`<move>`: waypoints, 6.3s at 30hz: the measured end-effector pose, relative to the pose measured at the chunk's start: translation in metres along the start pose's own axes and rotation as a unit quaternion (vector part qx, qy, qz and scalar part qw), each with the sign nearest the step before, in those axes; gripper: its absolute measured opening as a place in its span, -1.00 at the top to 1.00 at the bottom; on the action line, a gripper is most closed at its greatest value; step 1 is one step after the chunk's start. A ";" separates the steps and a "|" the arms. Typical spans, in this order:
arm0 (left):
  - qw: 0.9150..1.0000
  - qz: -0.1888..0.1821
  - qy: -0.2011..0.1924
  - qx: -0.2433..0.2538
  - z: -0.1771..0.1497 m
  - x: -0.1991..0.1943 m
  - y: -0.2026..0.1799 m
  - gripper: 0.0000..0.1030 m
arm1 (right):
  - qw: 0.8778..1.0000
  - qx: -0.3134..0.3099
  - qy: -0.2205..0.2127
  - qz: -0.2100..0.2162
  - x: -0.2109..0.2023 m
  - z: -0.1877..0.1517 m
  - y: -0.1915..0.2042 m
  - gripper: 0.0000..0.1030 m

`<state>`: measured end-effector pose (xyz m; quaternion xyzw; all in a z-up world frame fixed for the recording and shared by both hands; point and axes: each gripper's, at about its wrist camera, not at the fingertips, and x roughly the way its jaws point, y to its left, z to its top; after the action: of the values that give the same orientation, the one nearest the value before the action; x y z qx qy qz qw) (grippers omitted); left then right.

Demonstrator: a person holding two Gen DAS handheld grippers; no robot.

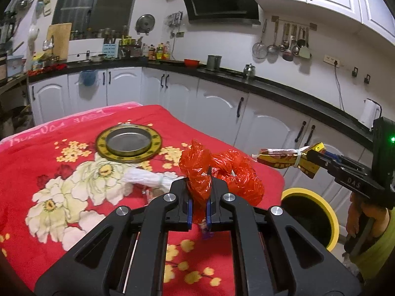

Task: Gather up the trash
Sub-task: 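Lift the red bag and gold box and carry them over the bin, then open both tools to drop the red bag and gold box into the bin, then move both open tools back over the blanket toward the remaining items, then grasp the white mesh bundle with the left tool while the right tool grasps the green snack bag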

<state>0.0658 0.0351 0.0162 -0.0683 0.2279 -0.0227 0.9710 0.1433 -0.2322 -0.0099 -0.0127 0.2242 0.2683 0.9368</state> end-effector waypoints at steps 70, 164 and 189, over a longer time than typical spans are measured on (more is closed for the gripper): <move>0.961 -0.169 0.163 0.143 -0.102 0.127 -0.224 -0.04 | 0.971 0.154 0.089 -0.161 -0.073 -0.115 -0.187 0.03; 0.969 0.060 0.119 -0.207 -0.026 0.145 0.121 -0.63 | 0.981 -0.034 0.189 0.039 0.218 -0.004 0.021 -0.02; 0.970 0.024 0.109 -0.215 -0.018 0.138 0.123 0.63 | 0.988 -0.038 0.131 0.074 0.176 0.003 0.038 0.95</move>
<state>0.1823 0.1443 -0.0781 -0.2674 0.3333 0.0433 0.9030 0.2576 -0.1119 -0.0788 -0.0665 0.3350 0.3412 0.8757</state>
